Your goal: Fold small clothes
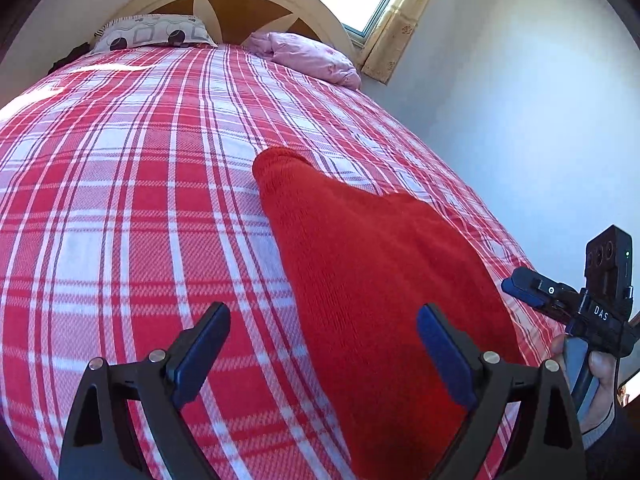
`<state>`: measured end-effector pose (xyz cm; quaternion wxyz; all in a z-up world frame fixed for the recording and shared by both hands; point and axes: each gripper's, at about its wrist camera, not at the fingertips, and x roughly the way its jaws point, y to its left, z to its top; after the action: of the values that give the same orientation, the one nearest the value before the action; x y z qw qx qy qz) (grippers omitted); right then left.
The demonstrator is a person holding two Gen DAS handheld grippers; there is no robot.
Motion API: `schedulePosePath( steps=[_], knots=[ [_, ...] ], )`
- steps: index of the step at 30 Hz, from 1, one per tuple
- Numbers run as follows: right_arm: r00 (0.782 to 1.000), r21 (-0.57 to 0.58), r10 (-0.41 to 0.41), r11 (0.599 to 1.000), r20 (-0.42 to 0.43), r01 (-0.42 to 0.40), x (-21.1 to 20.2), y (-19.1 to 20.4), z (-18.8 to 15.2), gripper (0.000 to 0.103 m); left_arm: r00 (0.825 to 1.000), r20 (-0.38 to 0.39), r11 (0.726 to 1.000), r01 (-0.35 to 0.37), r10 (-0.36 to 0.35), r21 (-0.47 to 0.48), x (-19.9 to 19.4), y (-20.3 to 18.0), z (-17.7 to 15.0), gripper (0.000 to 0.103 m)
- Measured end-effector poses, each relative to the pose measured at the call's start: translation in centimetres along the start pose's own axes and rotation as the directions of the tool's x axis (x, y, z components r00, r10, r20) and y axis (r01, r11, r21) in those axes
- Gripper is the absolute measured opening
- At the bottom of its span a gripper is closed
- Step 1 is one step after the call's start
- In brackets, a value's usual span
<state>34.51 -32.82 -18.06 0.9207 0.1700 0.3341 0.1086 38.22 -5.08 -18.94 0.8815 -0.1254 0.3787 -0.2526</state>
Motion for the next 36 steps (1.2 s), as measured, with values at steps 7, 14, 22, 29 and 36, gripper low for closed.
schedulePosePath(
  steps=[7,14,22,29,36],
  knots=[
    [0.993,0.109,0.099,0.990,-0.072,-0.091,3.3,-1.6,1.0,0.082,0.997,-0.060,0.999,0.038,-0.038,-0.013,3.6,-0.4,1.2,0.095],
    [0.983,0.179,0.121,0.979,-0.135,-0.096,6.4,-2.8,0.8,0.082,0.993,-0.104,0.998,0.062,-0.062,-0.003,5.1,-0.2,0.6,0.095],
    [0.980,0.185,0.143,0.976,-0.137,-0.116,6.9,-3.3,0.8,0.080,0.988,-0.108,0.994,0.108,-0.108,-0.006,5.6,0.2,0.8,0.095],
    [0.966,0.234,0.216,0.956,-0.145,-0.178,7.5,-4.1,0.5,0.060,0.980,-0.121,0.986,0.164,-0.159,0.032,5.7,-0.7,0.8,0.095],
    [0.938,0.315,0.330,0.906,-0.106,-0.283,7.3,-5.8,-0.2,0.056,0.967,-0.106,0.972,0.228,-0.234,-0.061,5.8,0.7,1.4,0.094]
  ],
)
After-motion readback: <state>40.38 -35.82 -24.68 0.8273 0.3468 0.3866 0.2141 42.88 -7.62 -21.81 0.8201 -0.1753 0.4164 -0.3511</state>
